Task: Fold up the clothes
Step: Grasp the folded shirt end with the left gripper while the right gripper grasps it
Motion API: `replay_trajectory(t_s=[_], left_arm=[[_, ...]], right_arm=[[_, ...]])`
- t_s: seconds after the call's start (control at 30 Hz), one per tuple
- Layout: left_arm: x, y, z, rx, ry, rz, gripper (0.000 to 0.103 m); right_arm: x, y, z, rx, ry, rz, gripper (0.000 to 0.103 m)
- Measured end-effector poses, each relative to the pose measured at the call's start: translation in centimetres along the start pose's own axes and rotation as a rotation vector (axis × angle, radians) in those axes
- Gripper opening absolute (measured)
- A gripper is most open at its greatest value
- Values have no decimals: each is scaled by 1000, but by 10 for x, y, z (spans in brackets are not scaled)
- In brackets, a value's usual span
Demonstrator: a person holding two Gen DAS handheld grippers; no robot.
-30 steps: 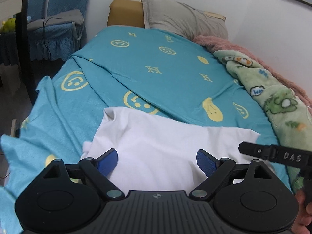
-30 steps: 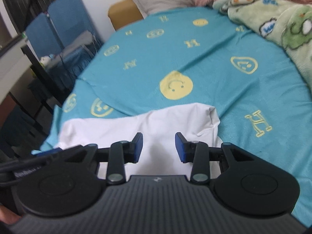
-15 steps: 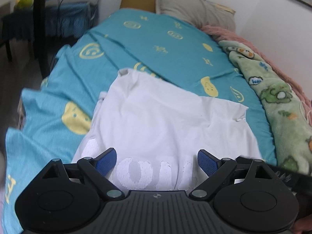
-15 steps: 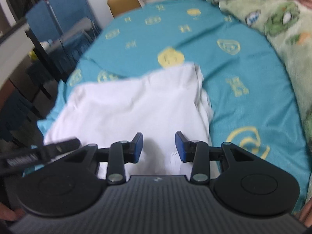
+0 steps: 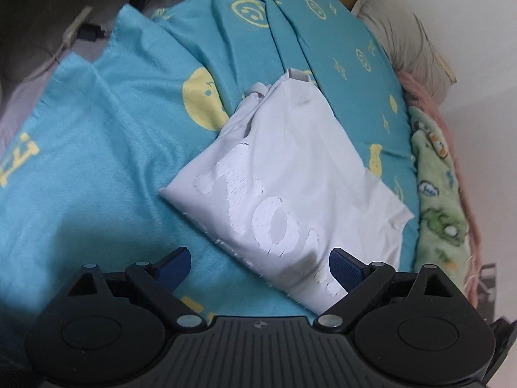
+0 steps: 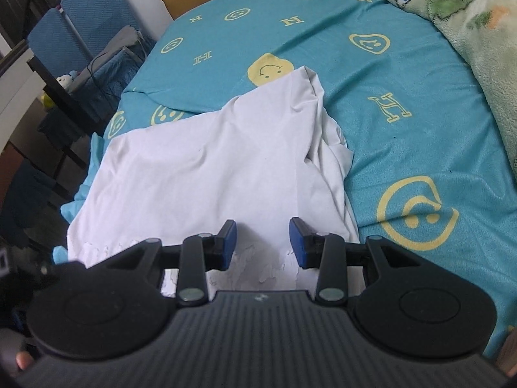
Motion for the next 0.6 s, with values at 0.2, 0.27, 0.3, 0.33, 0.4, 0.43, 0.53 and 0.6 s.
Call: replay_trajectory(t_s=[0.2,0.27,0.3,0.33,0.4,0.43,0.53,0.6], left_arm=[[16,12,18,-38,-77,-205,96],[19,13,17,-60,-114,-247,94],[19,12,17,-62,-132,-254,93],[17,11,16,-58,-143,-254,89],[16,10,13,-63,-127,-245,73],[17,10,11,-76,-121,-251,64],[20,13,8,-95,-133,-262,47],[21,13,7,-99,-126,-273,41]], right_arm=[[-3,0,0,3,5,31,39],[-4,0,-1,2,8,41,39],[-4,0,-1,2,9,47,39],[-5,1,-1,1,10,59,39],[-9,3,-4,-2,15,98,39],[-12,5,-9,-10,34,146,39],[-22,10,-28,-35,126,318,45],[-21,9,-40,-42,217,426,78]])
Point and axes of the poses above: each gripper's, at about its wrist camera, not at the fingertips, and z roughly the way its jaws point, x to its left, y to its top, the point moved 5 cm from there along z, roughly the way its jaws point, and after that the axes turned 9 degrees about -x, right-handed, at the moved point
